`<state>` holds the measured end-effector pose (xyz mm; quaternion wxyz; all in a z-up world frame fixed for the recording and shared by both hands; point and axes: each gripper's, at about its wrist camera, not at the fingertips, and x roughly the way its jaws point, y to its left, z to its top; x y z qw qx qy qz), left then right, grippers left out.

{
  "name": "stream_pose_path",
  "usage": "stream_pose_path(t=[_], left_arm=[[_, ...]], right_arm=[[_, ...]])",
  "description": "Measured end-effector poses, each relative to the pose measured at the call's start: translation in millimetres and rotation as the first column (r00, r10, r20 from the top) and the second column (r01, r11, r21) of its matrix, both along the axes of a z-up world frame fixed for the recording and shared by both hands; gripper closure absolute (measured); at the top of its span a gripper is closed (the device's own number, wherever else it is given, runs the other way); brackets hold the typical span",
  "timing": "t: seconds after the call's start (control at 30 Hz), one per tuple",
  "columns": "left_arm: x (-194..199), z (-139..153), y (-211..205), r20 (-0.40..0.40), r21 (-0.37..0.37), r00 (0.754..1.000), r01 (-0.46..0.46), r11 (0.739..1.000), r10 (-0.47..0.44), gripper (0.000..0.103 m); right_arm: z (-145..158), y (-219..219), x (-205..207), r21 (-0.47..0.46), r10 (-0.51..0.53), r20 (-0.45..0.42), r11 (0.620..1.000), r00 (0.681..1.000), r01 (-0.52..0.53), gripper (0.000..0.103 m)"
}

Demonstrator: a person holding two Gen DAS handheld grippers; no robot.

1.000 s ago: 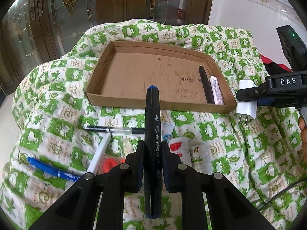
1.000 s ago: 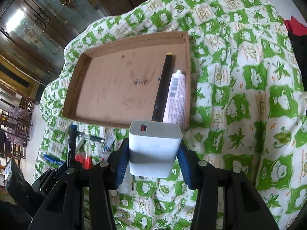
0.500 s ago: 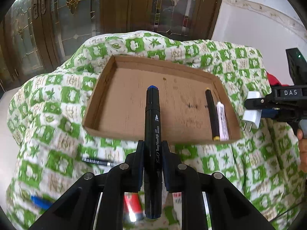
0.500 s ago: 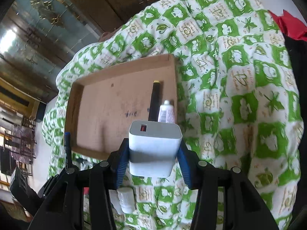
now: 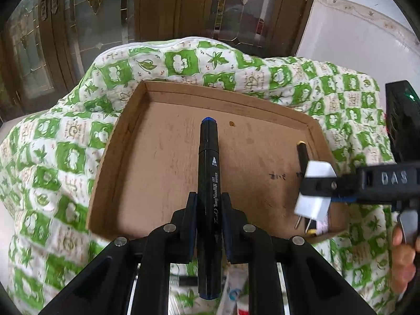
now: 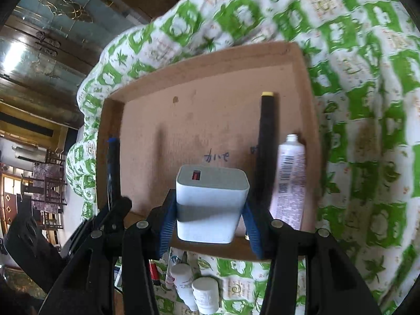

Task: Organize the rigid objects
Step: 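Lower and release the charger with the right tool while the left tool releases the marker in the tray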

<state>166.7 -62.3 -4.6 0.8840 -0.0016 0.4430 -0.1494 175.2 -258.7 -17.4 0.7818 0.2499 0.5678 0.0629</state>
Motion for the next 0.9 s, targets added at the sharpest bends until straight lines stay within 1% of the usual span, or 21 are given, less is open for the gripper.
stream_pose_path(t=[0.2, 0.27, 0.4, 0.5, 0.6, 0.7, 0.9], left_arm=[[17.0, -13.5, 3.9, -0.018, 0.022, 0.999, -0.026, 0.999, 0.027, 0.087], [20.1, -17.3, 7.6, -0.022, 0.026, 0.999, -0.034, 0.999, 0.035, 0.087], [27.9, -23.9, 17.7, -0.027, 0.039, 0.998, -0.057, 0.998, 0.058, 0.087], [34.2, -26.9, 26.4, -0.031, 0.019, 0.997, -0.070, 0.997, 0.071, 0.087], [45.8, -26.9, 29.0, -0.026, 0.015, 0.997, -0.072, 0.997, 0.073, 0.087], [58.7, -26.9, 26.0, -0.017, 0.017, 0.997, -0.069, 0.997, 0.069, 0.087], [75.4, -30.6, 23.2, -0.009, 0.027, 0.998, -0.064, 0.998, 0.065, 0.087]], right_arm=[[-14.2, 10.4, 5.9, -0.011, 0.037, -0.022, 0.999, 0.999, -0.038, 0.056], [-19.1, 17.9, 7.3, -0.032, 0.070, -0.026, 0.997, 0.997, -0.071, 0.056], [-23.6, 25.6, 6.7, -0.072, 0.096, -0.027, 0.993, 0.995, -0.098, 0.056], [-23.8, 25.4, 6.8, -0.098, 0.093, -0.029, 0.991, 0.995, -0.095, 0.056], [-26.7, 24.2, 7.8, -0.129, 0.082, -0.034, 0.988, 0.996, -0.086, 0.056], [-30.1, 19.0, 8.9, -0.118, 0.072, -0.041, 0.990, 0.997, -0.076, 0.057], [-28.5, 17.2, 9.0, -0.132, 0.080, -0.036, 0.988, 0.996, -0.084, 0.057]])
